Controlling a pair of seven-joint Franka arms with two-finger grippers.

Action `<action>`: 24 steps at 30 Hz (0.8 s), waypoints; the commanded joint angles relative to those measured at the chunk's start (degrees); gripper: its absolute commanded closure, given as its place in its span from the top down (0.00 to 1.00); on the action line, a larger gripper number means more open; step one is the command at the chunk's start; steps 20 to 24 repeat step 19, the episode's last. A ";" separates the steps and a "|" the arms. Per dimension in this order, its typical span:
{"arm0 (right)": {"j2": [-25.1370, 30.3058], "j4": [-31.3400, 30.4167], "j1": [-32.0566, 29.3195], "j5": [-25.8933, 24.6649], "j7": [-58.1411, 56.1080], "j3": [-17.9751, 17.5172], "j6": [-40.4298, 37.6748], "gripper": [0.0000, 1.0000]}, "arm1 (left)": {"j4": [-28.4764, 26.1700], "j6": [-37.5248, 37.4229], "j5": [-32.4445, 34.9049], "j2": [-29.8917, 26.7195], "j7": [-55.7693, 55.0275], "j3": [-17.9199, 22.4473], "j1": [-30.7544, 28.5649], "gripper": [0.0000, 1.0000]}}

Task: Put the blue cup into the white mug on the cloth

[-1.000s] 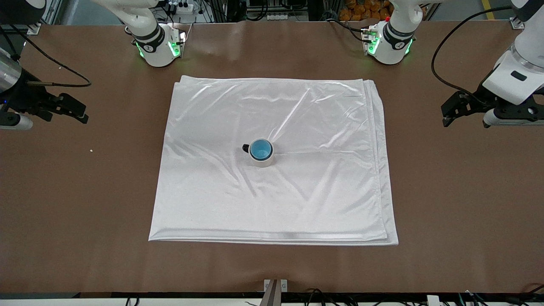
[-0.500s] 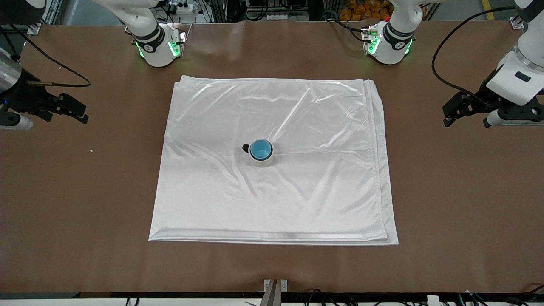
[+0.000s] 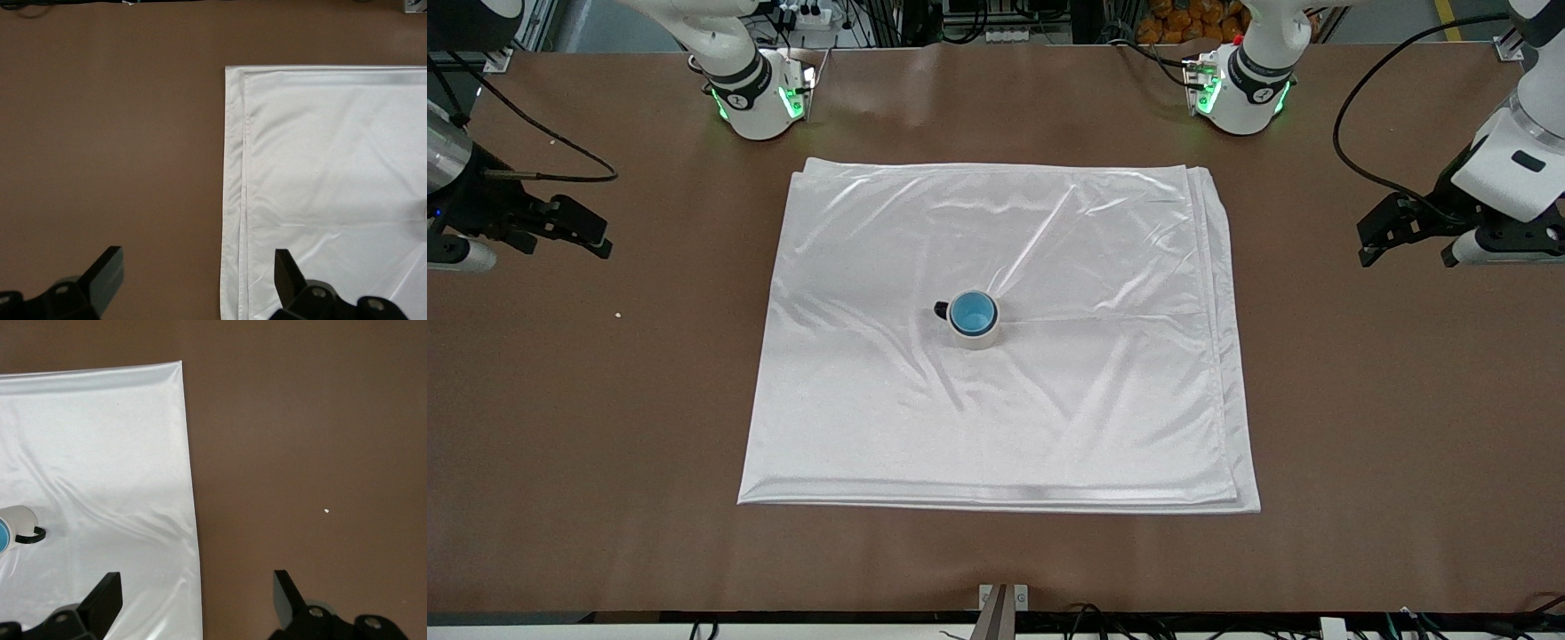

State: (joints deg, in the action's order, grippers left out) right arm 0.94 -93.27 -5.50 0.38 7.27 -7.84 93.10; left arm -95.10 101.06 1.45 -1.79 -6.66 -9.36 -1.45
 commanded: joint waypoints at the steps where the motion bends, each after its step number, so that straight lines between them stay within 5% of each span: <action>1: -0.68 1.16 -0.04 0.15 0.99 -0.25 -0.55 1.00 | 0.61 -1.05 -0.93 -0.05 -0.55 0.40 0.48 1.00; 24: -0.68 1.24 0.05 0.06 0.99 -0.25 -0.55 1.00 | 1.41 -3.68 -2.42 0.30 -0.90 0.93 0.49 1.00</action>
